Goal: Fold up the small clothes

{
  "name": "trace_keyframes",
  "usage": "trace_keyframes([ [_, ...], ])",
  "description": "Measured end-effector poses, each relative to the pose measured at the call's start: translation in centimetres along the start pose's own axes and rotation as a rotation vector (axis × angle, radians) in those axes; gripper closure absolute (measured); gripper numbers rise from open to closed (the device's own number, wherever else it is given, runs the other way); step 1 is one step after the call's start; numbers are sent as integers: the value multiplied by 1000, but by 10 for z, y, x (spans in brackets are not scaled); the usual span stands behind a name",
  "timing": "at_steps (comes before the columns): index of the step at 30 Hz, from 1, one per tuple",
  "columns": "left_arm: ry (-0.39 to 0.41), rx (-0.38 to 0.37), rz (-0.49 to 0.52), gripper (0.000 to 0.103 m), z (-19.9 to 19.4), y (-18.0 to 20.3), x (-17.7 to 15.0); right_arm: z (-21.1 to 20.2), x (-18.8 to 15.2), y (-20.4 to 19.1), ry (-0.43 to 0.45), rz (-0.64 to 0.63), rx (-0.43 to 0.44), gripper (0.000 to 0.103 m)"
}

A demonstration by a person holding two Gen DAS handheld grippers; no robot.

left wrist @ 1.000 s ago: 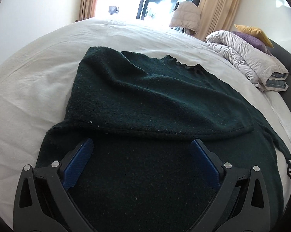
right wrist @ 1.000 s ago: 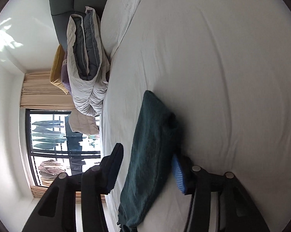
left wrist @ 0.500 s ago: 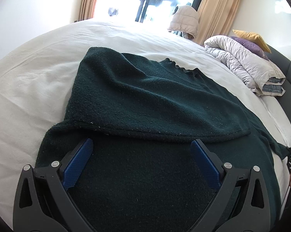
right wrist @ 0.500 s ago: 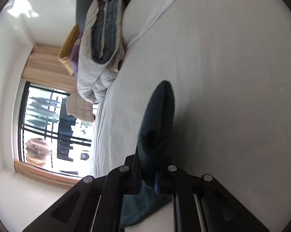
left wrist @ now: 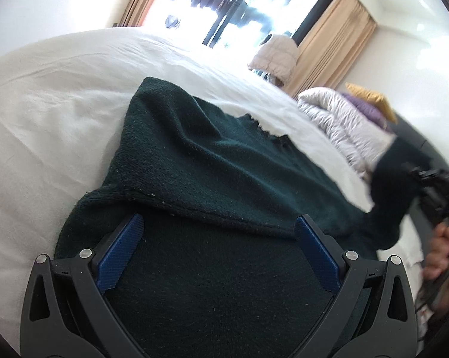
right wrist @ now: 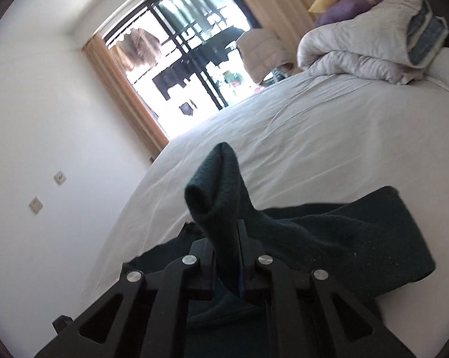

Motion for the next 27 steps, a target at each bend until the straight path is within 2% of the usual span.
trace_keyframes([
  [4, 34, -82, -72, 0, -9, -13, 3, 45, -21, -34, -81, -63, -27, 91],
  [9, 72, -138, -196, 0, -42, -30, 12, 65, -28, -60, -106, -163, -72, 91],
  [13, 150, -65, -156, 0, -73, -43, 8, 77, -35, -85, -125, -237, -84, 91],
  [16, 121, -77, -217, 0, -64, -61, 3, 89, -50, -105, -137, -312, -90, 91],
  [20, 141, -61, -175, 0, -65, -56, 1, 100, -63, -118, -152, -340, -86, 90],
  [27, 185, -107, -214, 0, -70, -62, -1, 113, -78, -141, -174, -376, -69, 87],
])
Point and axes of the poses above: each gripper's, at about its wrist camera, not at the fingertips, and z roughly the way its jaws point, y to its right, x to its top, the point moved 1 cm from there along z, roughly the way its jaws point, and after that the axes turned 2 degrees about -y, right-handed, at the moved point
